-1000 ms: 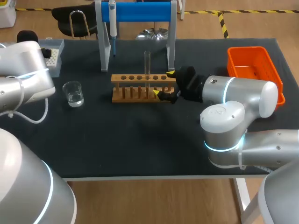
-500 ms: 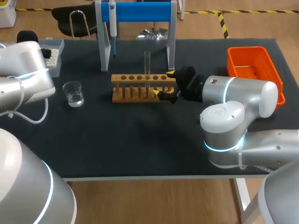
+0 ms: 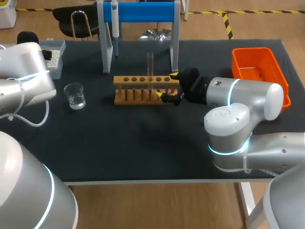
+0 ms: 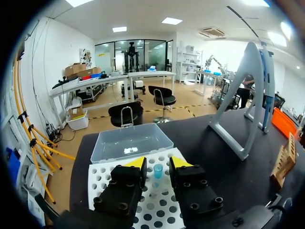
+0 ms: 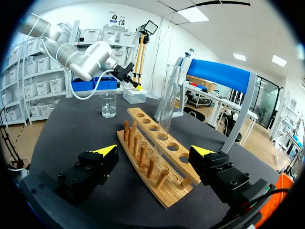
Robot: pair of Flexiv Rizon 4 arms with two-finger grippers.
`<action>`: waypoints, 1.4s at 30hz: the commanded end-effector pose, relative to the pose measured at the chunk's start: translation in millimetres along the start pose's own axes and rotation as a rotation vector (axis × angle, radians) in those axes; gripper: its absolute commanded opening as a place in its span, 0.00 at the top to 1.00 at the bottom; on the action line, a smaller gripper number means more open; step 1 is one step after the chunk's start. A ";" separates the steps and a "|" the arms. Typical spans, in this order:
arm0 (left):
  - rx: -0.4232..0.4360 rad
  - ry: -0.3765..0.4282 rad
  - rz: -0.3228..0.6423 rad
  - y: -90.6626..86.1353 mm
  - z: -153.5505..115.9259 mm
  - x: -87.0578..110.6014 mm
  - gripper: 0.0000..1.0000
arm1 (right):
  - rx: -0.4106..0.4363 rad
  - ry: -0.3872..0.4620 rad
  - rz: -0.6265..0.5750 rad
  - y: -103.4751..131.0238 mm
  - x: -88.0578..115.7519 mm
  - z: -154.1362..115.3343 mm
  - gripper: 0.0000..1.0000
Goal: Invert the test tube, pick up the pipette, mount the tip to pipette, aspirate from beaker and dispense into the tube, eject the tip, return the pipette, and cap with the stopper.
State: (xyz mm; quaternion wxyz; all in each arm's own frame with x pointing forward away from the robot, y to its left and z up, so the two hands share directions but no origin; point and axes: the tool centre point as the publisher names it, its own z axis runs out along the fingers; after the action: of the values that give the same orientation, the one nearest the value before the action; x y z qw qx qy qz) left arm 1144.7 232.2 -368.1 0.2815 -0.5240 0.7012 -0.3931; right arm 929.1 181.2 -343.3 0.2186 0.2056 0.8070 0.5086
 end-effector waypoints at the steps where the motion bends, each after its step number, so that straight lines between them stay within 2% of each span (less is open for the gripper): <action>1: -0.005 0.003 0.000 1.0 0.2 -0.4 0.75 | 0.004 0.003 0.000 0.9 -0.5 -1.0 0.00; 5: -0.006 0.003 0.001 1.1 0.2 -0.6 0.80 | 0.004 0.003 0.000 0.9 -0.5 -1.0 0.00; 16: -0.009 0.002 0.005 0.8 0.2 -0.7 0.87 | 0.004 0.003 0.000 0.9 -0.5 -1.0 0.00; 20: -0.009 0.003 0.005 0.8 0.6 -0.6 1.00 | 0.004 0.003 0.000 0.9 -0.5 -1.0 0.00; 42: 0.002 -0.012 0.032 -13.5 -7.8 -1.5 1.00 | 0.004 0.003 0.000 0.9 -0.5 -1.0 0.00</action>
State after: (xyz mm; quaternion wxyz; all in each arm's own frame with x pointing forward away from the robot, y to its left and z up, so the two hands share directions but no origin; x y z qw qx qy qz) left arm 1147.1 233.6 -355.0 0.2922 -0.5147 0.7073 -0.3865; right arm 929.1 181.2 -343.3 0.2186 0.2056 0.8070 0.5086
